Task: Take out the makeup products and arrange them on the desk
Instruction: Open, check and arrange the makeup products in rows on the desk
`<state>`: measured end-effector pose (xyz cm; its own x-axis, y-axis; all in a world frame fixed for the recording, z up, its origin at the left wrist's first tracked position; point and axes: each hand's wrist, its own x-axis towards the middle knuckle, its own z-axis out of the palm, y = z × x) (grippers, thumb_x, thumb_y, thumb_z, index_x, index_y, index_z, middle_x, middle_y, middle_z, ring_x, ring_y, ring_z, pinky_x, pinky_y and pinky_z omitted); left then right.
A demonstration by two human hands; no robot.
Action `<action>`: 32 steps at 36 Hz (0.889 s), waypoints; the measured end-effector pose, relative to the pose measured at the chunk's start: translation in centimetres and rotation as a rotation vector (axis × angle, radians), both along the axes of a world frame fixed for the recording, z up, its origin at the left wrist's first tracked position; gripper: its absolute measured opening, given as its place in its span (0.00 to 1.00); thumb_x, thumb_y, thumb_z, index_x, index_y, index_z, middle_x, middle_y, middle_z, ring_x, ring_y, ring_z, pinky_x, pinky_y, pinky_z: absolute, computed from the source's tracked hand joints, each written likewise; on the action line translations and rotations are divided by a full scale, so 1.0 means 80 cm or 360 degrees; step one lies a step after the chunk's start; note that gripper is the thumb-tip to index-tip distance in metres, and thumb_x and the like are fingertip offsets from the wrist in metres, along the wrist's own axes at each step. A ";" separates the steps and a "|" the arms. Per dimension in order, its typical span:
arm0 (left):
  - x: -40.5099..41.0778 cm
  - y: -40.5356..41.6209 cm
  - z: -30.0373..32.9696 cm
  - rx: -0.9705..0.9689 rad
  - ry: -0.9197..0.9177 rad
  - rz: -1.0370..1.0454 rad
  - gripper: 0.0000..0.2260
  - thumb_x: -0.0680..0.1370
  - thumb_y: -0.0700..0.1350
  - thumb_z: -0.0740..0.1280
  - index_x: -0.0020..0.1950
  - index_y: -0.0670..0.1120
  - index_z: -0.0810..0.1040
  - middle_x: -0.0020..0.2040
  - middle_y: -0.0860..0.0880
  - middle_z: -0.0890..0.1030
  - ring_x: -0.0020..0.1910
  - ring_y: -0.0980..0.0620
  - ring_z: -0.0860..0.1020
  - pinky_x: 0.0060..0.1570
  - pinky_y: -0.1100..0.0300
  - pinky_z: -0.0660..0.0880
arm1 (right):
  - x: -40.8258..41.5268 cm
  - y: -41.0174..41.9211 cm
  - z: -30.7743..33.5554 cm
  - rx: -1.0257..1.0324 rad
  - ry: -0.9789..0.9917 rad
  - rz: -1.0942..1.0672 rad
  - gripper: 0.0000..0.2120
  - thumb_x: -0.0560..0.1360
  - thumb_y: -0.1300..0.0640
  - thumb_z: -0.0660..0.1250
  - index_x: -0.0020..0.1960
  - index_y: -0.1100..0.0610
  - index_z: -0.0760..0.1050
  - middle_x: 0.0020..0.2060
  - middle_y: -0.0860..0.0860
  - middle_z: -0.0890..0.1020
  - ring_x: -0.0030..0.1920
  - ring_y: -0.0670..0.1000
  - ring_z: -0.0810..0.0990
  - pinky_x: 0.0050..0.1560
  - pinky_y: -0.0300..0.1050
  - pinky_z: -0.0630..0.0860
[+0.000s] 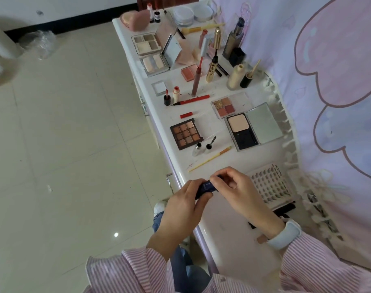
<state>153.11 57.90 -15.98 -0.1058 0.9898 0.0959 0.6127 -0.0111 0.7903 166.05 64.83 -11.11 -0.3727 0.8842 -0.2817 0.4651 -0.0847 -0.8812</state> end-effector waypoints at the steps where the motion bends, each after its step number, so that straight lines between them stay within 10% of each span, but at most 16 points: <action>1: 0.001 0.000 0.001 -0.0027 0.0020 -0.0031 0.18 0.77 0.56 0.55 0.58 0.47 0.74 0.46 0.50 0.80 0.37 0.55 0.76 0.33 0.58 0.76 | 0.002 -0.001 -0.001 0.0011 -0.0016 0.0003 0.02 0.74 0.58 0.67 0.45 0.56 0.77 0.35 0.47 0.80 0.35 0.39 0.76 0.37 0.30 0.71; 12: 0.001 0.006 0.002 -0.0308 0.0032 -0.0036 0.18 0.71 0.68 0.51 0.33 0.55 0.61 0.22 0.56 0.61 0.20 0.57 0.61 0.25 0.67 0.56 | 0.021 0.008 0.005 0.0129 -0.0079 0.0194 0.04 0.77 0.56 0.61 0.49 0.54 0.74 0.42 0.45 0.79 0.43 0.39 0.77 0.43 0.28 0.71; 16: -0.013 0.011 0.012 -0.0483 -0.0119 -0.0044 0.21 0.71 0.71 0.56 0.39 0.53 0.66 0.26 0.56 0.66 0.25 0.58 0.66 0.29 0.66 0.61 | 0.033 0.028 0.016 0.0150 -0.0078 -0.0001 0.03 0.77 0.59 0.61 0.49 0.53 0.72 0.42 0.46 0.78 0.39 0.36 0.75 0.39 0.28 0.71; 26: -0.004 0.017 0.000 -0.0541 -0.0687 0.0264 0.02 0.78 0.43 0.64 0.49 0.49 0.74 0.44 0.53 0.72 0.40 0.56 0.72 0.42 0.68 0.68 | 0.048 0.039 -0.013 -0.0809 0.0666 -0.0754 0.09 0.78 0.65 0.57 0.53 0.57 0.74 0.41 0.55 0.79 0.38 0.50 0.75 0.38 0.41 0.69; 32: 0.010 0.024 -0.010 -0.0297 -0.0503 0.0445 0.13 0.71 0.39 0.72 0.54 0.51 0.80 0.46 0.57 0.74 0.48 0.56 0.73 0.49 0.66 0.69 | 0.046 0.033 -0.022 -0.0167 -0.0038 -0.0228 0.11 0.78 0.61 0.60 0.59 0.54 0.70 0.48 0.46 0.80 0.45 0.36 0.78 0.43 0.30 0.73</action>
